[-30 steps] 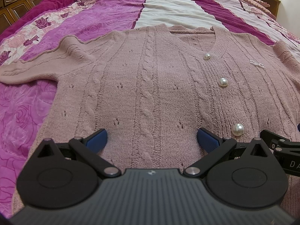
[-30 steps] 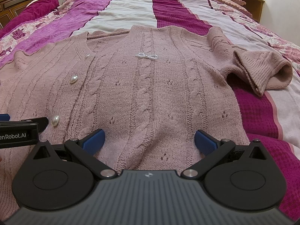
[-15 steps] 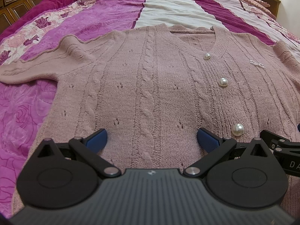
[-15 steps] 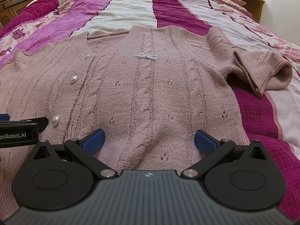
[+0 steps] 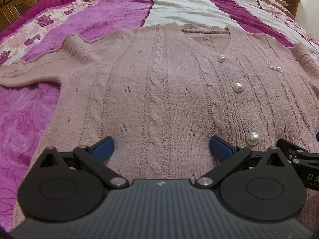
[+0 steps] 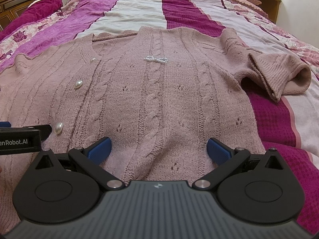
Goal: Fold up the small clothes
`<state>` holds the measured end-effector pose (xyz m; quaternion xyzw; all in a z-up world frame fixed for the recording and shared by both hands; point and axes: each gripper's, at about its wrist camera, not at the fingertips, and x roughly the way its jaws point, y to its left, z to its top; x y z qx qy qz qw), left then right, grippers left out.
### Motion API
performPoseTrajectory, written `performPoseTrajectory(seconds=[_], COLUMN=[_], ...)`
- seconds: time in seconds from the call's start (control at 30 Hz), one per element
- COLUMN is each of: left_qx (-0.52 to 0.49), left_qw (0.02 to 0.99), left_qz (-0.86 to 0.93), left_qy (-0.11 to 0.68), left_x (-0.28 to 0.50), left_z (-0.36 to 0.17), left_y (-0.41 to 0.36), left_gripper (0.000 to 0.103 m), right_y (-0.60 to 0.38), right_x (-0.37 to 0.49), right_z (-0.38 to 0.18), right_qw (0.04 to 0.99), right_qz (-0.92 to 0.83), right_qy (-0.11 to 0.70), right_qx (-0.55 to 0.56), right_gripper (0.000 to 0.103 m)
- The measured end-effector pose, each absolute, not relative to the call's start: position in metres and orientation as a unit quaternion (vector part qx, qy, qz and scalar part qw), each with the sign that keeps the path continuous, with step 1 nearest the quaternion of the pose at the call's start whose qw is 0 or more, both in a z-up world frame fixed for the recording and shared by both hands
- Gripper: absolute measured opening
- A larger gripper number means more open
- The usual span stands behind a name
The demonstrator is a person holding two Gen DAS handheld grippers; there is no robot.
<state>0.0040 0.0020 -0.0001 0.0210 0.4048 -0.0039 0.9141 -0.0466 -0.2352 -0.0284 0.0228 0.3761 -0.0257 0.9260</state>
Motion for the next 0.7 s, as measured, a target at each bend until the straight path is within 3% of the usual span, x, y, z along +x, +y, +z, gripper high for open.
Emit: performPoseTrajectory(seconds=[0.7], left_qx=[0.016], left_qw=[0.909], left_qz=[0.006], left_qy=[0.417], left_x=[0.008], left_z=[0.008], left_y=[-0.001], left_gripper=[0.103], right_y=[-0.247], right_x=[-0.042], right_z=[-0.018], right_qw=[0.922], right_qz=[-0.001], right_qy=[0.385], right_qx=[0.047], right_gripper=[0.103])
